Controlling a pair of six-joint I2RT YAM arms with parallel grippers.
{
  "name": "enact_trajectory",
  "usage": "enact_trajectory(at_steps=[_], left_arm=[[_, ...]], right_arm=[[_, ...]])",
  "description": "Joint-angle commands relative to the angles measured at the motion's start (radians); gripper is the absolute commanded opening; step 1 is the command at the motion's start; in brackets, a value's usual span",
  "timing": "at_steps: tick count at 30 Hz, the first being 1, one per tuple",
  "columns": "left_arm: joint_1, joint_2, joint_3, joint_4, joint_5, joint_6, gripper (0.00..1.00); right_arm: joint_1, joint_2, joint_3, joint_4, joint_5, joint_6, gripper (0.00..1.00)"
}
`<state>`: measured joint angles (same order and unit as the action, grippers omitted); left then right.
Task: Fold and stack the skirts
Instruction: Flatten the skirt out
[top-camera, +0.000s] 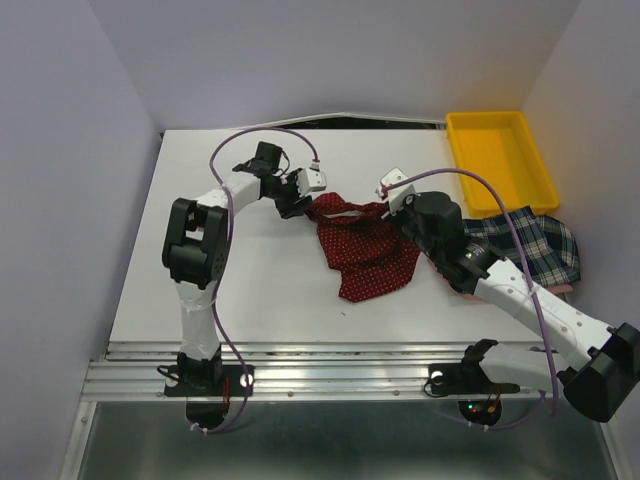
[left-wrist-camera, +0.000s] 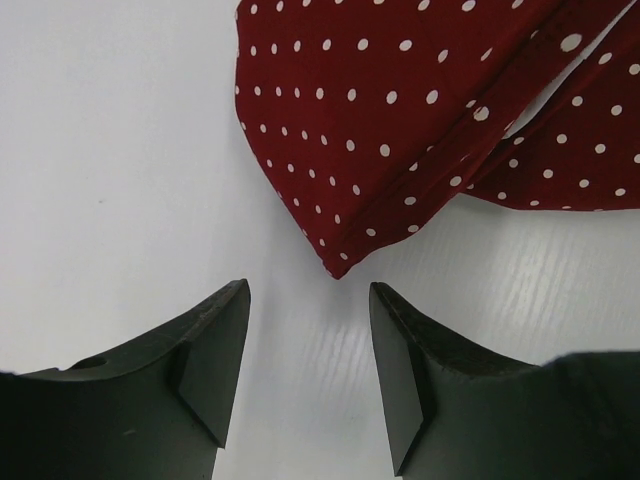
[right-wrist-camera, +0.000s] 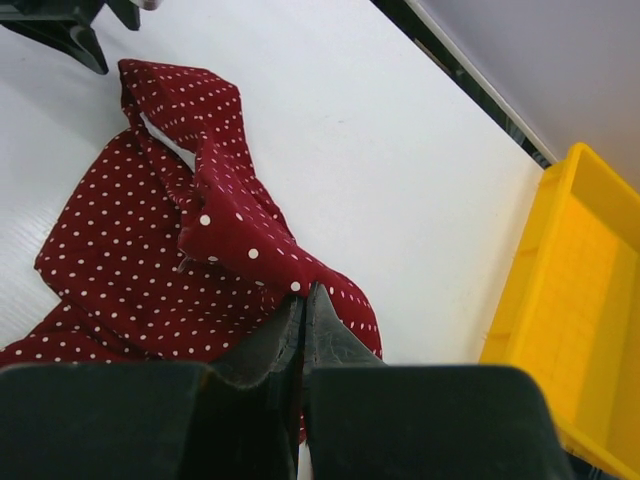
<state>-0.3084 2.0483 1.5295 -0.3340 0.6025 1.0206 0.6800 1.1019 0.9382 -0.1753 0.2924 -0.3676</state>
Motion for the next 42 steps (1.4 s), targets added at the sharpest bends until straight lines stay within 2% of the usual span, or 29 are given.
enact_trajectory(at_steps=[1, 6, 9, 10, 11, 12, 13, 15, 16, 19, 20, 23, 25, 26, 28, 30, 31, 33, 34, 37, 39, 42], left_arm=[[-0.012, 0.007, 0.055, -0.033, 0.04, 0.01, 0.63], [-0.023, 0.042, 0.078, 0.032, 0.039, -0.069, 0.63], [-0.029, 0.07, 0.124, 0.05, 0.039, -0.111, 0.6], [-0.031, 0.075, 0.129, 0.044, 0.037, -0.109, 0.56], [-0.031, 0.079, 0.132, 0.04, 0.037, -0.109, 0.44], [-0.031, 0.078, 0.135, 0.035, 0.039, -0.116, 0.37], [-0.031, 0.075, 0.141, 0.009, 0.04, -0.114, 0.23], [-0.029, 0.055, 0.152, -0.029, 0.025, -0.12, 0.04], [-0.029, 0.032, 0.168, -0.095, 0.008, -0.143, 0.0], [-0.012, -0.006, 0.248, -0.3, -0.064, -0.152, 0.0], [-0.003, -0.043, 0.264, -0.465, -0.069, -0.155, 0.0], [0.031, -0.118, 0.267, -0.729, -0.113, -0.18, 0.0], [0.063, -0.229, 0.184, -0.79, -0.162, -0.264, 0.0], [0.074, -0.334, 0.14, -0.79, -0.199, -0.295, 0.0], [0.092, -0.442, 0.011, -0.79, -0.24, -0.312, 0.0], [0.094, -0.554, -0.072, -0.795, -0.297, -0.344, 0.0], [0.092, -0.603, -0.095, -0.797, -0.309, -0.355, 0.0], [0.095, -0.638, -0.162, -0.797, -0.319, -0.376, 0.0], [0.095, -0.648, -0.186, -0.797, -0.313, -0.382, 0.0], [0.097, -0.579, -0.201, -0.793, -0.219, -0.425, 0.0], [0.112, -0.45, -0.154, -0.79, -0.106, -0.471, 0.0], [0.126, -0.256, -0.001, -0.772, -0.09, -0.514, 0.0]], right_arm=[[-0.008, -0.008, 0.067, 0.016, -0.061, 0.021, 0.01], [-0.008, -0.013, 0.06, -0.006, -0.09, 0.03, 0.01], [-0.008, -0.016, 0.066, -0.01, -0.095, 0.032, 0.01], [-0.008, -0.017, 0.067, -0.012, -0.091, 0.033, 0.01], [-0.008, -0.022, 0.068, -0.012, -0.093, 0.033, 0.01], [-0.008, -0.022, 0.071, -0.013, -0.093, 0.033, 0.01], [-0.017, -0.023, 0.071, -0.015, -0.093, 0.036, 0.01], [-0.017, -0.027, 0.077, -0.016, -0.102, 0.035, 0.01], [-0.017, -0.027, 0.082, -0.019, -0.104, 0.041, 0.01], [-0.04, -0.02, 0.097, -0.047, -0.102, 0.059, 0.01], [-0.065, -0.02, 0.099, -0.058, -0.116, 0.082, 0.01], [-0.141, -0.017, 0.093, -0.124, -0.192, 0.142, 0.01], [-0.183, -0.01, 0.082, -0.174, -0.229, 0.177, 0.01], [-0.233, -0.007, 0.079, -0.191, -0.289, 0.206, 0.01], [-0.279, 0.016, 0.083, -0.243, -0.445, 0.251, 0.01], [-0.336, 0.048, 0.091, -0.314, -0.579, 0.263, 0.01], [-0.336, 0.102, 0.105, -0.34, -0.693, 0.283, 0.01], [-0.367, 0.165, 0.108, -0.387, -0.818, 0.269, 0.01], [-0.367, 0.203, 0.112, -0.398, -0.893, 0.272, 0.01], [-0.396, 0.355, 0.142, -0.394, -0.993, 0.248, 0.01], [-0.415, 0.448, 0.177, -0.36, -1.049, 0.234, 0.01], [-0.436, 0.573, 0.257, -0.365, -1.11, 0.205, 0.01]])
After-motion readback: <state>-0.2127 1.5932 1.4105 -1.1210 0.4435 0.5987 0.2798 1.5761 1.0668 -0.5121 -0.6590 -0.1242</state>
